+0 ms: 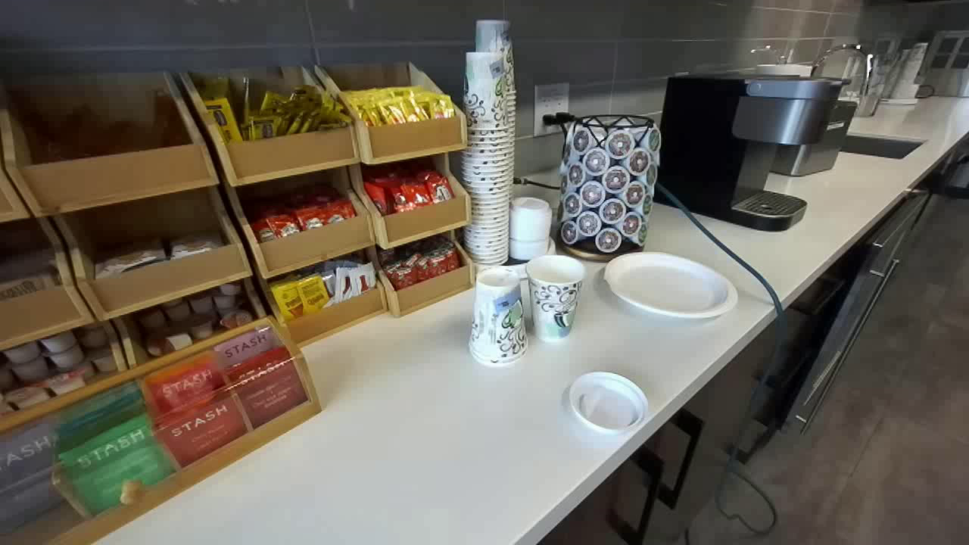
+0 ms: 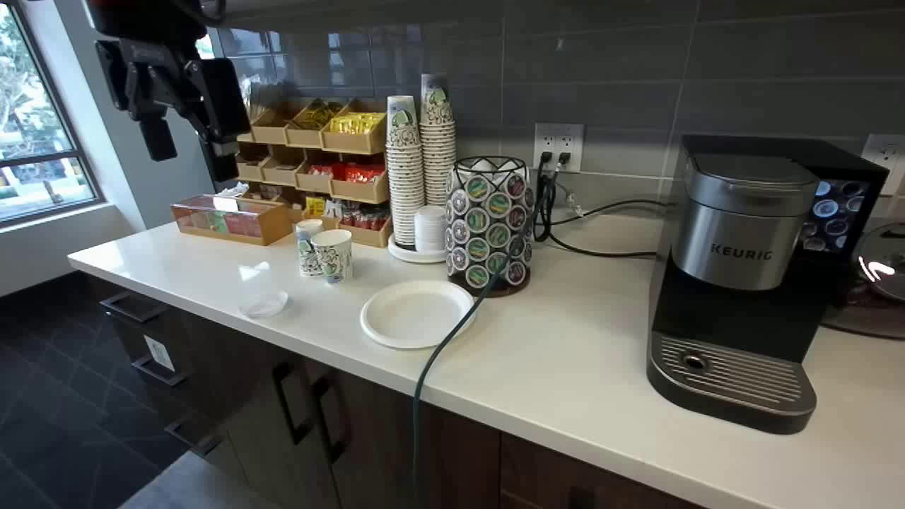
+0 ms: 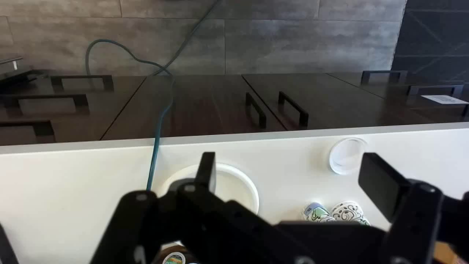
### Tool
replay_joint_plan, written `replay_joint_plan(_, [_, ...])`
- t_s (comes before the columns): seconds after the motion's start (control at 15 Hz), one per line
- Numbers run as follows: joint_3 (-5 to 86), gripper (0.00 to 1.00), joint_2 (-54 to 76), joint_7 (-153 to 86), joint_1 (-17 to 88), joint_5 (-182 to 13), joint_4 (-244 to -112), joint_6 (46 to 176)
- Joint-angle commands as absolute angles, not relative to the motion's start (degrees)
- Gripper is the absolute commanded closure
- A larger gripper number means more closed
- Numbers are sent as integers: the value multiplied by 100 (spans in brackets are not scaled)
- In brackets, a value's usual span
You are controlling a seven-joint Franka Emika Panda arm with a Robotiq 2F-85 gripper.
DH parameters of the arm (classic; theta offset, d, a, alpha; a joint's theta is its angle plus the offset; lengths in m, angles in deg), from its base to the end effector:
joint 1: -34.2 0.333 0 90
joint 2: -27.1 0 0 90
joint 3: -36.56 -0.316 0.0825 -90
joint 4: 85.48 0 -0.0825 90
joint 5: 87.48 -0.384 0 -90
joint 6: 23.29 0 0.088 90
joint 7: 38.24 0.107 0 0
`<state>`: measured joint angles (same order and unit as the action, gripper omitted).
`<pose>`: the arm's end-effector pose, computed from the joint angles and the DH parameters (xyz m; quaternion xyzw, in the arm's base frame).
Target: Flip the cup lid over on the countertop
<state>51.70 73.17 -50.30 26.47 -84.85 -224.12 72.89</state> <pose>0.2843 -0.1460 0.5651 -0.9957 0.0550 -0.0408 0.0632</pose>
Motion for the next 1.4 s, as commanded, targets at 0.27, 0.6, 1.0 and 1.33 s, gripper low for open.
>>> replay_joint_plan(0.27, [5153, 0, 7306, -5046, 2622, -8501, -22395, 7275])
replay_joint_plan(0.6, [4934, 0, 6625, -5760, 3617, -9211, -22305, 8467])
replay_joint_plan(1.0, [4464, 0, 5319, -5343, 4164, -10420, -22139, 9876])
replay_joint_plan(1.33, [3765, 0, 4416, -3935, 4010, -10525, -22193, 10346])
